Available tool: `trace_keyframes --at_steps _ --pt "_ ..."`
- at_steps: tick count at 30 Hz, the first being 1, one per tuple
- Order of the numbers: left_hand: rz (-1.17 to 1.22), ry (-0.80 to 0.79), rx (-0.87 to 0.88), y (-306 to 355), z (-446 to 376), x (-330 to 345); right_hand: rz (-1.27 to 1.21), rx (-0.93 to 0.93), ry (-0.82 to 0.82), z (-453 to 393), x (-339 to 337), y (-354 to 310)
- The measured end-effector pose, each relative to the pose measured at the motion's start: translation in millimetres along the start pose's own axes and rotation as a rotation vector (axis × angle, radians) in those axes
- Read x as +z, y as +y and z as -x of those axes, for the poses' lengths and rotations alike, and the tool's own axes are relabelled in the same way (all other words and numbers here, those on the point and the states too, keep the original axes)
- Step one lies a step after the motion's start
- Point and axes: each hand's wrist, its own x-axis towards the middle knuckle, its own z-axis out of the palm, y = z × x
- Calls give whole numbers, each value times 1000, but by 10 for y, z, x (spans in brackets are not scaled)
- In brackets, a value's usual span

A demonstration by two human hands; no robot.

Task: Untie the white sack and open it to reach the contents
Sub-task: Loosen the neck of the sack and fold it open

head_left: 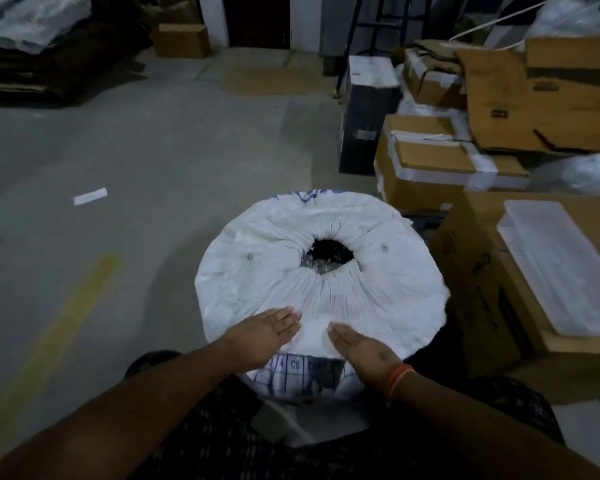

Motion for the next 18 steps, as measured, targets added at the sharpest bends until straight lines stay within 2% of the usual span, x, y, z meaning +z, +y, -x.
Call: trace_keyframes --at_steps 2,4,6,8,9,12,14,15,18 --pt "2 -93 152 121 219 141 -24 -62 -133 209 327 -220" --pt "-47 -196 236 213 329 284 -207 -26 -222 328 684 -300" --pt "-29 -270 209 302 403 262 -318 -5 -326 273 573 -564" --pt "8 -317 149 343 451 235 -213 55 -429 162 405 -706" --pt "33 -333 141 345 475 224 -89 -32 -501 169 332 -706" --pt "200 -354 125 314 537 96 -232 -30 -547 149 164 -614" --pt "425 -264 133 254 514 -84 -394 -42 -398 85 -53 -490" --pt "549 -120 102 219 482 -180 -487 -26 -253 14 -199 -420" --pt "765 453 -112 68 245 -482 -674 157 214 -266 -655 -129"
